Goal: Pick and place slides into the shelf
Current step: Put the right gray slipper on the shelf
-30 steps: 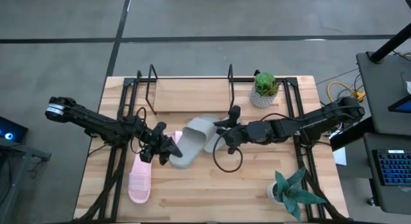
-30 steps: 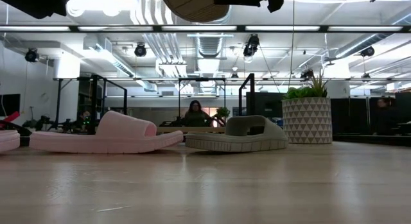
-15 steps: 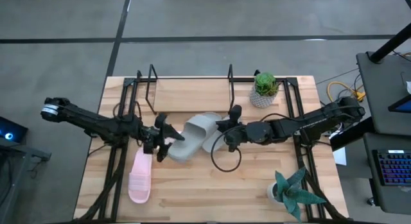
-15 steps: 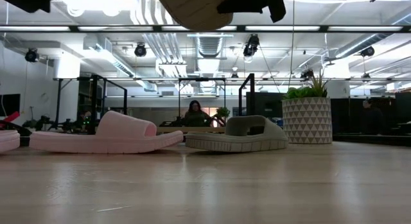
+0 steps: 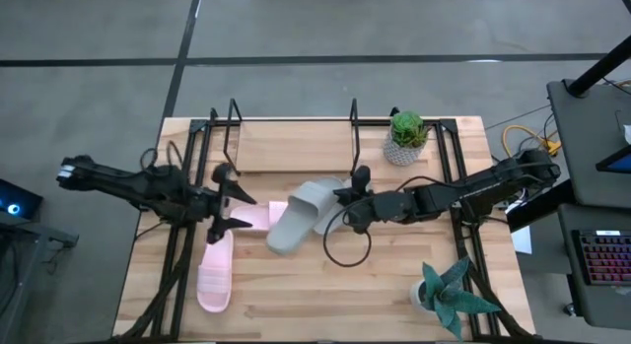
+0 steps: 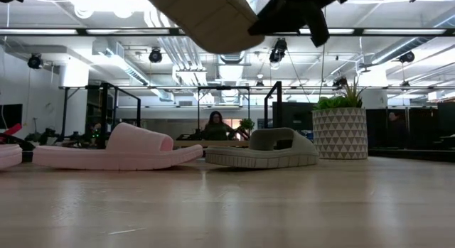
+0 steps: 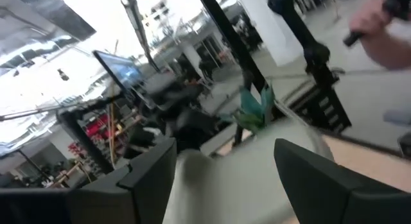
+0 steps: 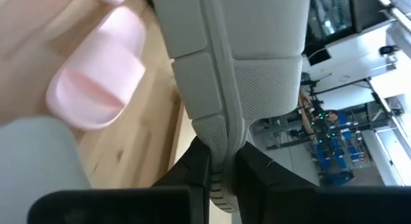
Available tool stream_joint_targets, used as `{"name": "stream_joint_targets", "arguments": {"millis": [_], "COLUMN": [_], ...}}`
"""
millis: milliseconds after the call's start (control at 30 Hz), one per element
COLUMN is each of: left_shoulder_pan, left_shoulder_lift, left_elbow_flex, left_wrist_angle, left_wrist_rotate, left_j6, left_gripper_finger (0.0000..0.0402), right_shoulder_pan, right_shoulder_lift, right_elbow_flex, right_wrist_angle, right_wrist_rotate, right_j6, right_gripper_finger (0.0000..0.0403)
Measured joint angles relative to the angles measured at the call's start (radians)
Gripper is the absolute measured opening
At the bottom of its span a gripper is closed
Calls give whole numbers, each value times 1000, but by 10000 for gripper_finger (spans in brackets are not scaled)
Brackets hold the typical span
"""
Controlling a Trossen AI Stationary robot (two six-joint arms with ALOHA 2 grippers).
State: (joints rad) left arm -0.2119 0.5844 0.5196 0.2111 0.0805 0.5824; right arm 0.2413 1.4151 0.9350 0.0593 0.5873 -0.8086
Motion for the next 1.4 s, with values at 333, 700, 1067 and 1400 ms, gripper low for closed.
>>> {"name": "stream_joint_targets", "arguments": {"millis": [333,700,1067,1400], "left_shoulder_pan": [0,0,0,5], "left_shoulder_lift": [85,508,738,779], "left_elbow_flex": [75,436,647,673], "left_wrist_angle": [-111,-446,-638,-664], "left_wrist_rotate": [-187,-335,-488,-573], "left_j6": [-1,27,28,41], "left_gripper_finger": [246,247,247,229], "right_shoulder_pan": [0,-18,-19,-19], "right_shoulder_lift": [22,76,74,72], "right_elbow_flex": [-28,-29,-28,-27], "right_wrist_angle": [-3,-4,-3,-1], "right_wrist_rotate": [-22,-18,-14,-19], "right_j6": [12,30,41,41], "right_gripper_finger": [30,30,30,30]}}
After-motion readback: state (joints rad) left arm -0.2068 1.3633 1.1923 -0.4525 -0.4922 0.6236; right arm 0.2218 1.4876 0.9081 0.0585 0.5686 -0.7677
